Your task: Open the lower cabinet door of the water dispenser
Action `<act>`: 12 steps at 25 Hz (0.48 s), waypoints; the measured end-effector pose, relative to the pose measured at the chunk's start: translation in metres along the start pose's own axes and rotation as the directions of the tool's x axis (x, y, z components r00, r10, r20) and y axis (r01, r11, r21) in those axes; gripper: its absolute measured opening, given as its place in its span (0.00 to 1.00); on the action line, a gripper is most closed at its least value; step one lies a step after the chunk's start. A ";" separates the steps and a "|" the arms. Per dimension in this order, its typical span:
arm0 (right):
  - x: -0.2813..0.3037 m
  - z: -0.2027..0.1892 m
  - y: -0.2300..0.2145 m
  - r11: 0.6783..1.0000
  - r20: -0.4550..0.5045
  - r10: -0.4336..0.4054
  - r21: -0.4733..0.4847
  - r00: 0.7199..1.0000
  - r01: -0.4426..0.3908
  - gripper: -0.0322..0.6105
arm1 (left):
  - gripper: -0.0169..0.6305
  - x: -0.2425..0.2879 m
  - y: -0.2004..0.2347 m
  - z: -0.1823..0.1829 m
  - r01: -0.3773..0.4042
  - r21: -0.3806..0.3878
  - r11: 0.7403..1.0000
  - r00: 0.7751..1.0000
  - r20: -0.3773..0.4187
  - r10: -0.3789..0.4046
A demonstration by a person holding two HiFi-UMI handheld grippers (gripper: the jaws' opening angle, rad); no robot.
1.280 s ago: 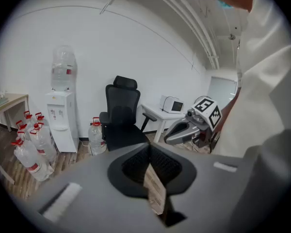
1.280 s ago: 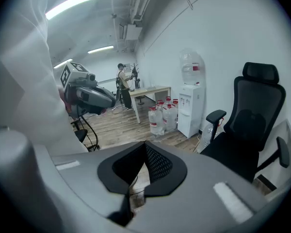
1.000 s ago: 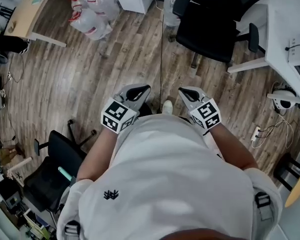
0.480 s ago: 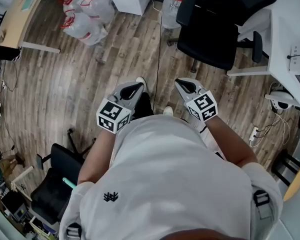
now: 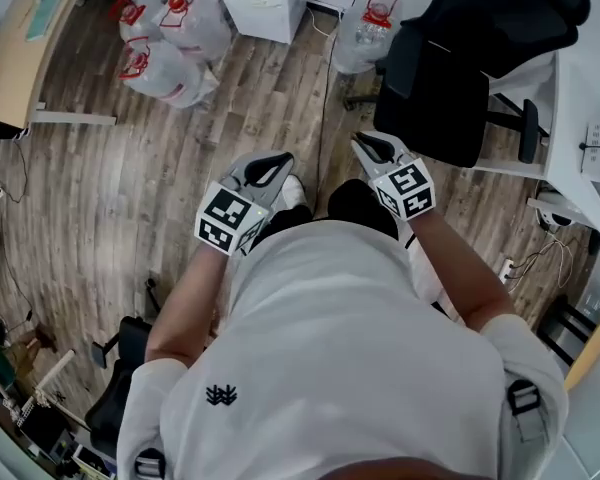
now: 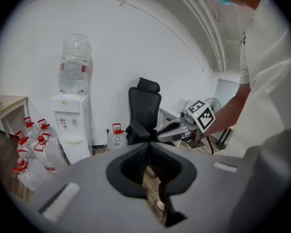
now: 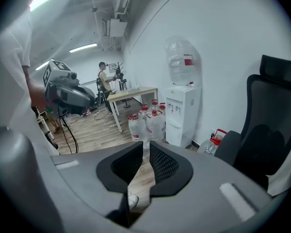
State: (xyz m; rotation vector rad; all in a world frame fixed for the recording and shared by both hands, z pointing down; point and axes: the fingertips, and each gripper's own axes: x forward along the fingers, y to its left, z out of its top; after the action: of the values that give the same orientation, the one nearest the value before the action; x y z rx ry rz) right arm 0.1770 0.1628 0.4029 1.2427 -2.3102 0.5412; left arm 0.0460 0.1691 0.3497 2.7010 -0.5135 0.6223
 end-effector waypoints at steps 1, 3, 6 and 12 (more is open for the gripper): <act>0.013 0.005 -0.004 1.000 -0.008 0.005 -0.005 1.000 -0.005 0.08 | 0.11 0.002 0.011 0.002 -0.002 -0.008 1.000 1.000 0.001 0.002; 0.039 0.013 -0.015 1.000 -0.023 0.017 -0.015 1.000 -0.017 0.09 | 0.11 0.007 0.031 0.007 -0.011 -0.032 0.999 1.000 0.005 0.011; 0.082 0.025 -0.041 0.999 -0.037 0.037 -0.024 0.999 -0.038 0.11 | 0.12 0.024 0.060 0.015 -0.026 -0.063 0.998 1.000 0.006 0.026; 0.189 0.049 -0.113 0.996 -0.064 0.091 -0.015 0.994 -0.092 0.13 | 0.12 0.075 0.130 0.040 -0.051 -0.104 0.993 0.998 -0.039 0.048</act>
State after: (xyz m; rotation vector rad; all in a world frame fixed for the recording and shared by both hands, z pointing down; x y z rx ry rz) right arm 0.1711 -0.0481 0.4831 1.0999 -2.3227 0.5820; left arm 0.0693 0.0189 0.3802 2.5807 -0.5887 0.6379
